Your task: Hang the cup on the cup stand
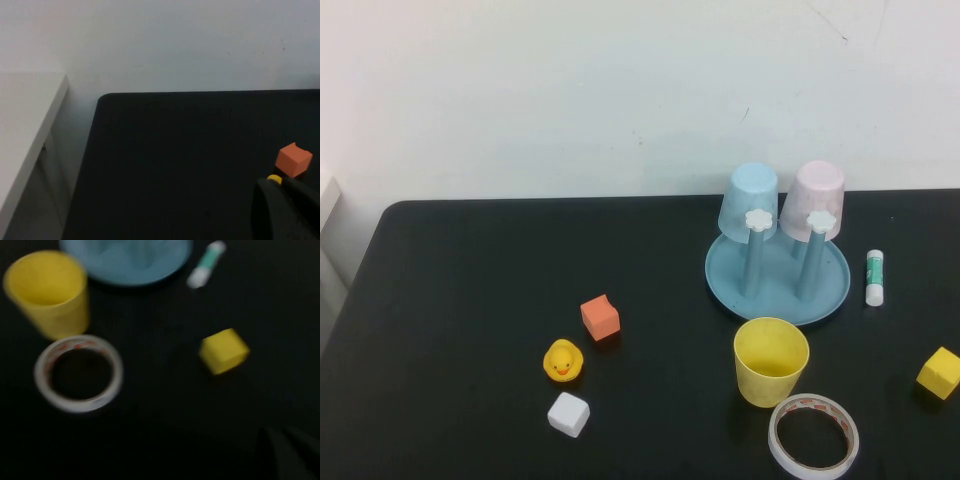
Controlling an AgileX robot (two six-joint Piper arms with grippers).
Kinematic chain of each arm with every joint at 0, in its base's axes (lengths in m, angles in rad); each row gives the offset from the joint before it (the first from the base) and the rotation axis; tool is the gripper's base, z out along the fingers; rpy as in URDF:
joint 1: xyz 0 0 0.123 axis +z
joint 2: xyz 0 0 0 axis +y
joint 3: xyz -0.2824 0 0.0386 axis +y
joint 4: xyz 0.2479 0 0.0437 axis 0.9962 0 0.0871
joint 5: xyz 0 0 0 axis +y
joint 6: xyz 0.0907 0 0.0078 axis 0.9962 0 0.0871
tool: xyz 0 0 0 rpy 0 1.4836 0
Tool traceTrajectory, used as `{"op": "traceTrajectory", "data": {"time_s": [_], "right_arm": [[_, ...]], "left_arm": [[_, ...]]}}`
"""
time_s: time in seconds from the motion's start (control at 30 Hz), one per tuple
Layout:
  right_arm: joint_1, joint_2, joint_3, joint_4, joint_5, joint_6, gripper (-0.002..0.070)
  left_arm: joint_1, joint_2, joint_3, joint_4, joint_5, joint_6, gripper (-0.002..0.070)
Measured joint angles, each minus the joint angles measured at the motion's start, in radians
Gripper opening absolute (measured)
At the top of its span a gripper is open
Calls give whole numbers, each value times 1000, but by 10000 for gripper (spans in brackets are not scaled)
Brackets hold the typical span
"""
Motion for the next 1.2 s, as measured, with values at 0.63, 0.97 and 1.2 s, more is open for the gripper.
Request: {"op": "traceTrajectory", "data": {"time_s": [0.63,0.97,1.2], "right_arm": [[80,866,-486,787,108,-905,339],[205,1223,-657,794,-13,-913,422],[212,1362,-691,794,-35,-924,406]], "left_arm": [[-41,136,-14,-67,-14,17,-1],[-41,136,-14,-67,-14,24,-1],[-41,136,-14,-65,-14,28,-1]]}}
